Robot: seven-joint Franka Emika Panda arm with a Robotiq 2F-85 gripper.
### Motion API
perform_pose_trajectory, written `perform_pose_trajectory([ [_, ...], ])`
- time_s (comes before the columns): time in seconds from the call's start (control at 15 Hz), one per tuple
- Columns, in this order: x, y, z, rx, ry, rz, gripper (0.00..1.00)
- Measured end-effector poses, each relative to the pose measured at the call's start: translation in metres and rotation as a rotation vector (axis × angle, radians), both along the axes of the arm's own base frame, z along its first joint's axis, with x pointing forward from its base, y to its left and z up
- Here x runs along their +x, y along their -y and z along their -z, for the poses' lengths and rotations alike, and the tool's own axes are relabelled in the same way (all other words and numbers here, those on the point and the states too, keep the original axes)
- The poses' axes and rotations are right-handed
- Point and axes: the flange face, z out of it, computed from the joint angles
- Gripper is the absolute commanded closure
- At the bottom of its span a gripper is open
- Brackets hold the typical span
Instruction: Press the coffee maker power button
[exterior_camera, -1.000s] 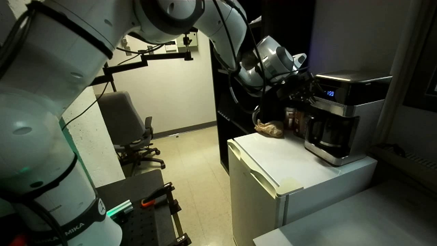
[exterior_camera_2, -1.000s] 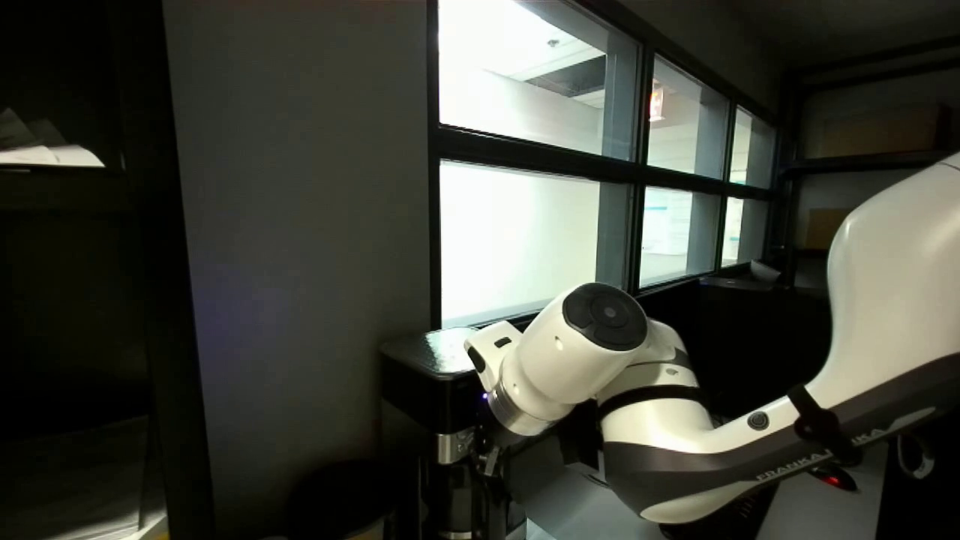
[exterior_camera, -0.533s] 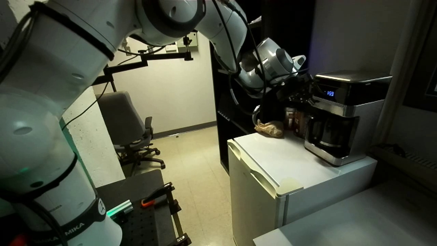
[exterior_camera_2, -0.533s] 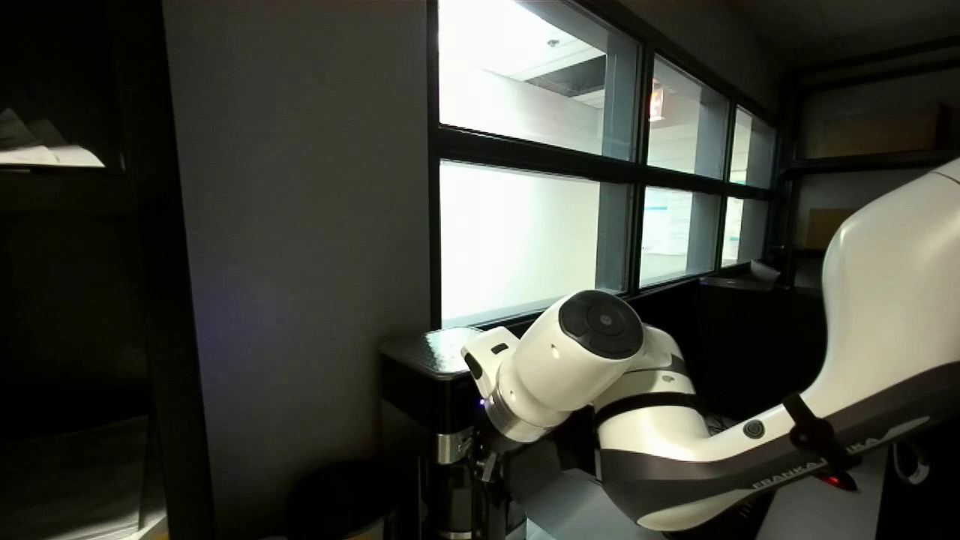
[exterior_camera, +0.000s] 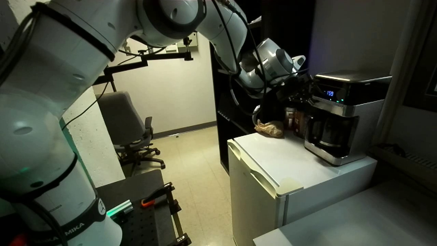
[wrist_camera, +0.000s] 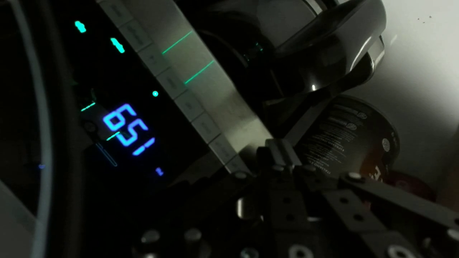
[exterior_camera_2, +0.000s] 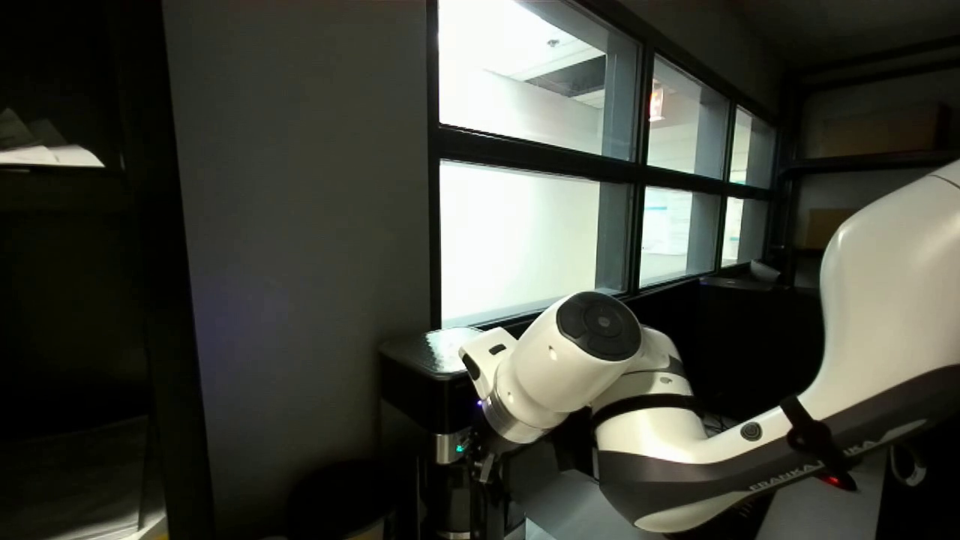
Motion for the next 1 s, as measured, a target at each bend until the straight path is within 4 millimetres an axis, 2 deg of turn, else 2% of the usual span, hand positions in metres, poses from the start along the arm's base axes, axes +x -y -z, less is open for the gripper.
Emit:
perform_pose_trajectory([
  [0.53,-0.003,0.000,0.005,0.000,-0.013,0.000,1.00],
  [1.0,-0.025,0.010,-0.002,0.018,-0.047,0.028,1.00],
])
